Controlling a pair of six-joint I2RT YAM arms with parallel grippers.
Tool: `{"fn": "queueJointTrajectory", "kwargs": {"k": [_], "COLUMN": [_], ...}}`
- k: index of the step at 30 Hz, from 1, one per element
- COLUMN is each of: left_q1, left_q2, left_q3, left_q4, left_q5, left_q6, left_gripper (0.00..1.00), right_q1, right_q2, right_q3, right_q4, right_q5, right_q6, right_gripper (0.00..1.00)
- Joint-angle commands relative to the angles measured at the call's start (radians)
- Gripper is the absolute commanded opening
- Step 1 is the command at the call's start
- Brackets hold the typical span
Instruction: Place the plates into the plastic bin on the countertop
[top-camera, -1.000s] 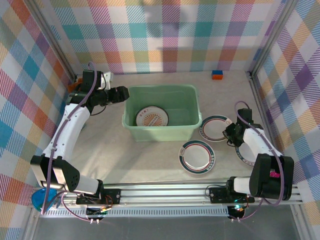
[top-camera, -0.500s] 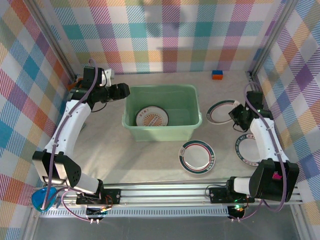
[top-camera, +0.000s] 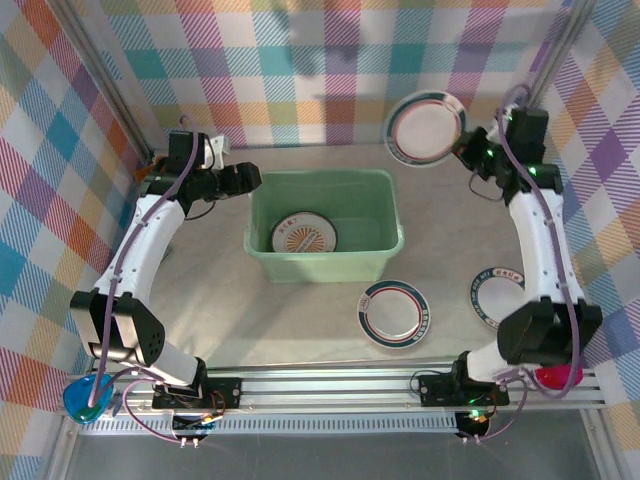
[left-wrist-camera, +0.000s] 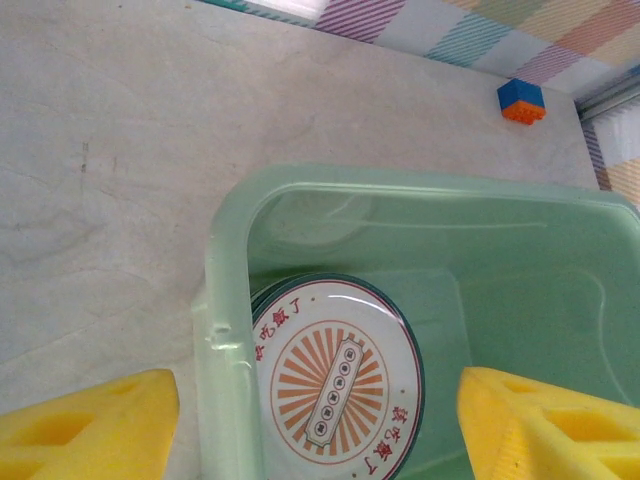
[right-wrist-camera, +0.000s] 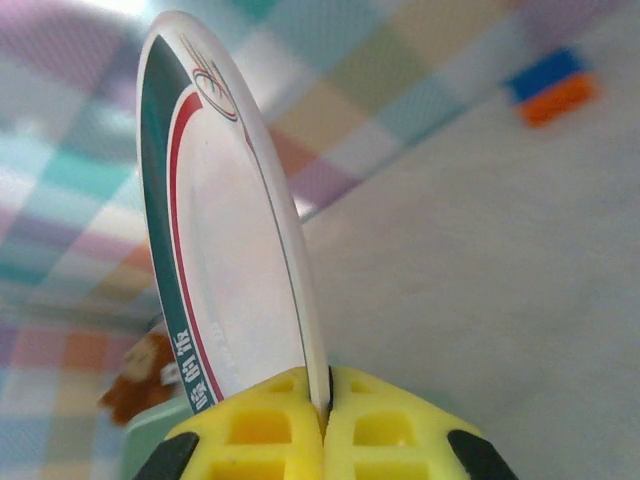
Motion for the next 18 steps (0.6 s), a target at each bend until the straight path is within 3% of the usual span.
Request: {"fn": "queueJointTrajectory", "kwargs": {"k": [1,6,13,18], "left_q1": [0.046,0.085,0.111,0.116], "left_q2": [0.029,0.064,0.127,0.160], "left_q3": [0.027,0.041,0.120,0.152], "left_q4": [0.058,0.093,0.072,0.048], "left_q5": [0.049,0.091,0.095,0.105], "left_q6": [-0.017,-0.065,-0.076,-0.064], "left_gripper": [0.74,0.74,0.74,0.74], "right_q1": [0.098,0.214,0.326,0.382], "right_q2": [0.146,0.361,0.490,0.480], "right_q3": [0.170,0.407,0.419,0.274], "right_q4": [0.026,-0.022,0.014,0.071], "right_q5": [-0.245,-0.424,-0.539,-0.556], "right_q6": [-0.076,-0.101,-0.009,0.041], "right_gripper": [0.00,0.00,0.00,0.00]}}
